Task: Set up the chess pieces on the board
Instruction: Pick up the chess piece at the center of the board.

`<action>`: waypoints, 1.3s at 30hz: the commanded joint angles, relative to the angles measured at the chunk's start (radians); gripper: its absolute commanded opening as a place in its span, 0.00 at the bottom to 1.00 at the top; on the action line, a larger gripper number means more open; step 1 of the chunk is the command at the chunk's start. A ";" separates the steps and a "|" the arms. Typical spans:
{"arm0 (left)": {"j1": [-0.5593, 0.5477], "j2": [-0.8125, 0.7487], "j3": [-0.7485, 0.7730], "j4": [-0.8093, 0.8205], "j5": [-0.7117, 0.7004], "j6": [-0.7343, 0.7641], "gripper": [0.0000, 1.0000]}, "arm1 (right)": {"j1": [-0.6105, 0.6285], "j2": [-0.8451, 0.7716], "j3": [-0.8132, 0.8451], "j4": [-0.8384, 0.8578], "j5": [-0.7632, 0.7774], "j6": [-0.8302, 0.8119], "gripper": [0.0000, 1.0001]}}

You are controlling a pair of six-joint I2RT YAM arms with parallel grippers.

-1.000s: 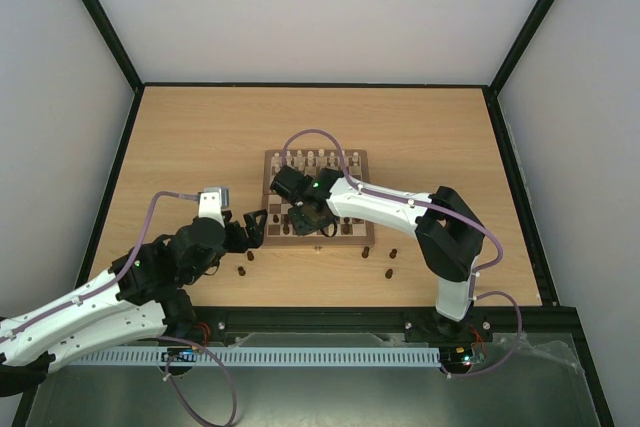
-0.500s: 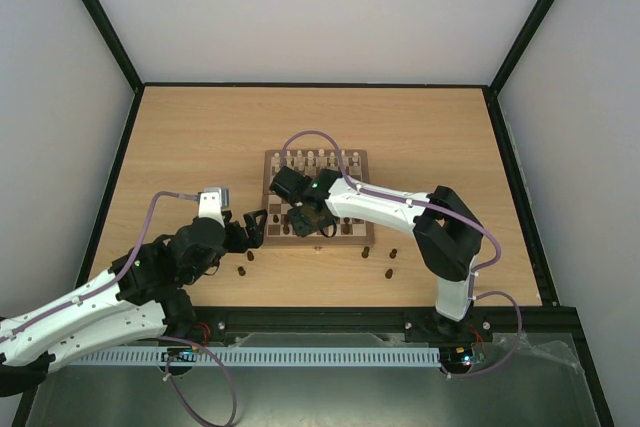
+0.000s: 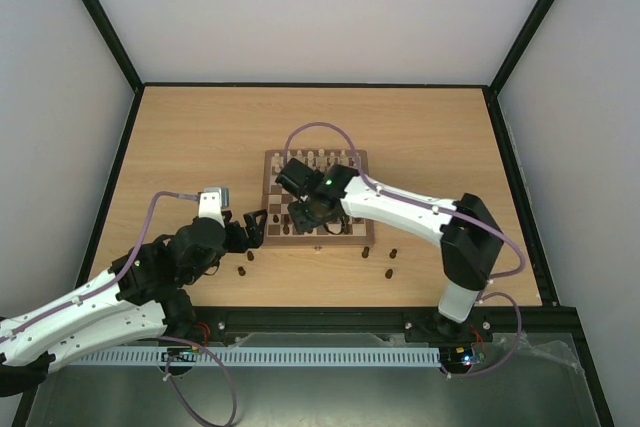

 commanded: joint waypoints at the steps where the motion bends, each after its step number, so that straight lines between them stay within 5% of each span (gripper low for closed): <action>1: 0.004 -0.002 -0.013 -0.002 -0.007 -0.001 0.99 | -0.002 -0.119 -0.035 -0.029 0.003 0.005 0.53; 6: 0.004 0.000 -0.012 -0.002 -0.007 0.000 0.99 | -0.002 -0.235 -0.111 -0.027 0.018 0.023 0.67; 10: 0.004 0.004 -0.013 -0.002 -0.009 0.000 0.99 | -0.002 -0.303 -0.180 -0.040 0.052 0.049 0.98; 20: 0.004 0.002 -0.015 0.002 -0.004 -0.002 0.99 | -0.045 -0.408 -0.407 -0.018 0.110 0.158 1.00; 29: 0.003 -0.002 -0.024 0.012 0.008 0.004 0.99 | -0.110 -0.470 -0.563 0.039 0.056 0.210 0.83; 39: 0.004 -0.007 -0.025 0.012 0.011 0.005 0.99 | -0.110 -0.408 -0.598 0.073 0.038 0.213 0.52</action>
